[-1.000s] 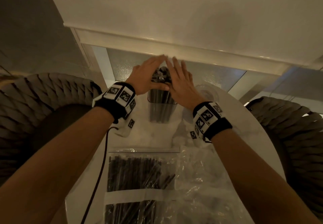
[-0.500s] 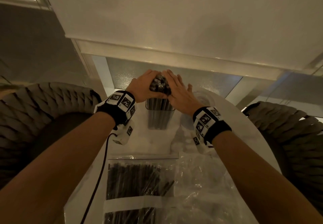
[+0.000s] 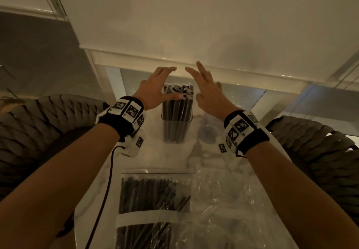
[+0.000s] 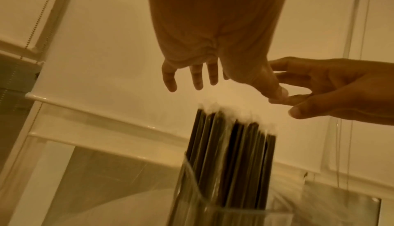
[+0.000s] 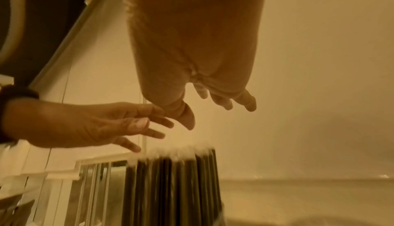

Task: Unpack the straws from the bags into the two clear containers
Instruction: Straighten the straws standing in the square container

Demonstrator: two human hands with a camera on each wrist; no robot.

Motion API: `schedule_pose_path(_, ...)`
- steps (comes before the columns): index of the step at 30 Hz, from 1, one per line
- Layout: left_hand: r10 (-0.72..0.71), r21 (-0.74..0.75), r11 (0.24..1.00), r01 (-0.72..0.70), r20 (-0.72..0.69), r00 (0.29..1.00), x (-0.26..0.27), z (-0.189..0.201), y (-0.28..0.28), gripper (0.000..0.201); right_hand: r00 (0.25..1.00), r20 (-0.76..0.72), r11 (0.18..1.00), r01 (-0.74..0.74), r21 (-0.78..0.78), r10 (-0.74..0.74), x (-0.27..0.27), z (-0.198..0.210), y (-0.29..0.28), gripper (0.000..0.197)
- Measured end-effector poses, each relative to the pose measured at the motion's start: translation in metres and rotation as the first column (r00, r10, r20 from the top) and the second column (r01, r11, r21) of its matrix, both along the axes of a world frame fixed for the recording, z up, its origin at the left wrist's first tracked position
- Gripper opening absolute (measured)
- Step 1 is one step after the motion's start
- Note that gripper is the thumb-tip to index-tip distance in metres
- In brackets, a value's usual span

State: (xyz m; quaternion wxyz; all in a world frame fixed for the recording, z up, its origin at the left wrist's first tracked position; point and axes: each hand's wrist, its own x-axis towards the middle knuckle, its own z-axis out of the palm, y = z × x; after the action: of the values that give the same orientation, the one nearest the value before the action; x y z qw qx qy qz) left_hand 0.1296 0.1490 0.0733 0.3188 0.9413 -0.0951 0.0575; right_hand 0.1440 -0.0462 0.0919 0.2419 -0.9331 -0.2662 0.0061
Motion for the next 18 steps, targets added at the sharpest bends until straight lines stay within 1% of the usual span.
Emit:
schedule_pose_path(2,0.023,-0.093,0.996,-0.016,0.077,0.997,-0.01,0.015,-0.001,0.083,0.993,0.115,0.997,-0.022,0.078,0.013,-0.002,0.014,-0.002,0.067)
schedule_pose_path(4,0.05,-0.178,0.984,-0.022,0.155,0.987,-0.025,0.033,-0.003,0.066,0.974,0.225,0.984,-0.057,0.168,0.018,-0.008,0.03,-0.002,0.053)
schedule_pose_path(5,0.058,-0.195,0.981,-0.021,0.187,0.981,-0.035,0.04,-0.003,0.057,0.971,0.239,0.973,-0.071,0.221,0.017,-0.013,0.038,-0.001,0.045)
schedule_pose_path(6,0.059,-0.21,0.978,-0.016,0.203,0.977,-0.046,0.045,-0.002,0.048,0.978,0.209,0.957,-0.077,0.279,0.017,-0.023,0.043,0.002,0.037)
schedule_pose_path(7,0.051,-0.223,0.975,-0.008,0.187,0.981,-0.058,0.044,0.001,0.039,0.988,0.153,0.945,-0.08,0.318,0.032,-0.035,0.044,0.005,0.029)
schedule_pose_path(8,0.034,-0.231,0.973,0.001,0.147,0.989,-0.07,0.039,0.006,0.031,0.993,0.095,0.943,-0.091,0.321,0.064,-0.048,0.038,0.009,0.023)
schedule_pose_path(9,0.017,-0.225,0.974,0.004,0.089,0.996,-0.081,0.029,0.011,0.025,0.993,0.027,0.953,-0.12,0.28,0.117,-0.062,0.028,0.014,0.02)
schedule_pose_path(10,0.007,-0.201,0.98,-0.006,0.006,1.0,-0.092,0.013,0.018,0.021,0.98,-0.072,0.967,-0.17,0.19,0.186,-0.074,0.012,0.019,0.019)
schedule_pose_path(11,0.01,-0.148,0.989,-0.026,-0.104,0.994,-0.1,-0.006,0.026,0.019,0.949,-0.201,0.97,-0.234,0.066,0.243,-0.085,-0.009,0.024,0.021)
schedule_pose_path(12,0.031,-0.061,0.997,-0.046,-0.229,0.973,-0.108,-0.028,0.034,0.02,0.907,-0.333,0.954,-0.294,-0.06,0.258,-0.094,-0.033,0.029,0.023)
schedule_pose_path(13,0.061,0.036,0.998,-0.052,-0.346,0.936,-0.116,-0.052,0.041,0.023,0.864,-0.452,0.932,-0.325,-0.16,0.223,-0.102,-0.059,0.033,0.028)
schedule_pose_path(14,0.097,0.123,0.991,-0.046,-0.452,0.887,-0.124,-0.076,0.049,0.028,0.822,-0.545,0.92,-0.326,-0.216,0.163,-0.111,-0.085,0.036,0.033)
schedule_pose_path(15,0.142,0.185,0.982,-0.049,-0.537,0.831,-0.133,-0.098,0.055,0.036,0.788,-0.606,0.917,-0.312,-0.249,0.104,-0.12,-0.11,0.038,0.041)
schedule_pose_path(16,0.201,0.236,0.969,-0.069,-0.602,0.772,-0.142,-0.122,0.061,0.045,0.775,-0.629,0.913,-0.296,-0.281,0.058,-0.129,-0.133,0.039,0.049)
schedule_pose_path(18,0.324,0.308,0.94,-0.145,-0.679,0.658,-0.16,-0.159,0.067,0.065,0.791,-0.612,0.891,-0.271,-0.363,-0.009,-0.146,-0.167,0.037,0.065)
